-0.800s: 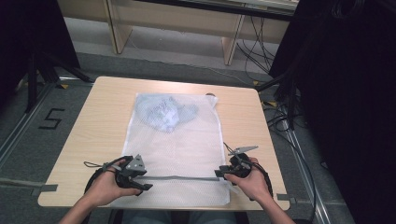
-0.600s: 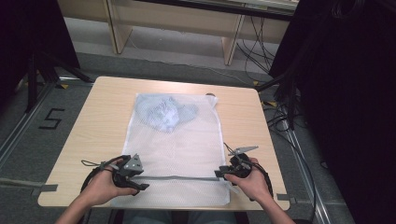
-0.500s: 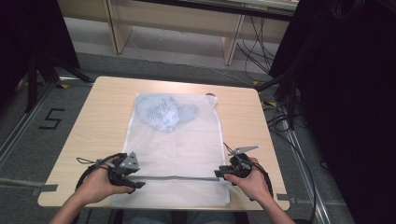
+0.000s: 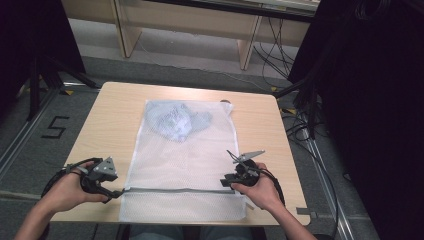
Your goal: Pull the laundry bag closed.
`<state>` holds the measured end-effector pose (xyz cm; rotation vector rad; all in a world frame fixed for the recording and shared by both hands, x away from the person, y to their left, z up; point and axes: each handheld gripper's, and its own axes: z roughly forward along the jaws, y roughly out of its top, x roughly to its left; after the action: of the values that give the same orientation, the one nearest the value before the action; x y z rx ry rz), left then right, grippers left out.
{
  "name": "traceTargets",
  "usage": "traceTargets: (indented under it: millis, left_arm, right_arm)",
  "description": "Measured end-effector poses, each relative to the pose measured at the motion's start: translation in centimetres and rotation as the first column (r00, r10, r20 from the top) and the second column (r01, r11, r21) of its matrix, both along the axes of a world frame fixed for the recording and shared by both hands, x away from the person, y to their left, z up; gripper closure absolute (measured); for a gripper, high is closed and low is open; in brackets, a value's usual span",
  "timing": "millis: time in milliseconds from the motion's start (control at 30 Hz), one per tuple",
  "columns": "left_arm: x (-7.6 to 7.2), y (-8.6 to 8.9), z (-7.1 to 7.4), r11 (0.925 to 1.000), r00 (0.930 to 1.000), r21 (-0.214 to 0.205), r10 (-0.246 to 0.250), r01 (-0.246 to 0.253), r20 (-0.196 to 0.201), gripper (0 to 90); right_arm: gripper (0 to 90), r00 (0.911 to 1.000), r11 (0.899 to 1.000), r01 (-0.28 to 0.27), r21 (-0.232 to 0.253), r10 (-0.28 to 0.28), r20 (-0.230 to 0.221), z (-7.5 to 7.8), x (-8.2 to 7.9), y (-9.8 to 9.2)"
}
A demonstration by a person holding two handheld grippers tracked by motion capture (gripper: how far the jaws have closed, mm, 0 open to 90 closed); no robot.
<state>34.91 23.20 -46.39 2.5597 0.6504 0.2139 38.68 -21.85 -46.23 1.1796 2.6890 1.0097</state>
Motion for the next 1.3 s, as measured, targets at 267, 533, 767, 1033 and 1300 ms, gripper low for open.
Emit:
traceTargets:
  millis: [267,533,767,1033,1300]
  left_arm:
    - [0.4,-1.0,-1.0,0.9914,0.9922,0.041,-0.124,0.124,-0.009,35.4]
    - [1.6,-1.8,-1.6,0.9602,0.9723,0.154,-0.226,0.233,-0.058,35.0]
    - [2.9,-2.5,-1.8,0.9439,0.956,0.162,-0.273,0.288,-0.107,36.7]
    - [3.4,-3.2,-2.2,0.9291,0.9431,0.183,-0.297,0.322,-0.15,37.6]
    - [4.0,-3.2,-2.2,0.9162,0.9305,0.186,-0.327,0.355,-0.165,40.3]
  right_arm:
    - [70.5,0.994,0.994,-0.108,-0.016,0.108,0.013,0.8,0.8,4.6]
    - [70.5,0.9854,0.985,-0.17,-0.015,0.17,0.0,0.7,1.0,7.7]
    - [70.6,0.9809,0.981,-0.194,-0.011,0.194,-0.011,0.6,1.0,8.8]
    - [70.6,0.9812,0.981,-0.193,-0.009,0.193,-0.01,0.6,1.0,8.8]
    - [70.6,0.9812,0.981,-0.193,-0.007,0.193,-0.012,0.4,1.0,8.9]
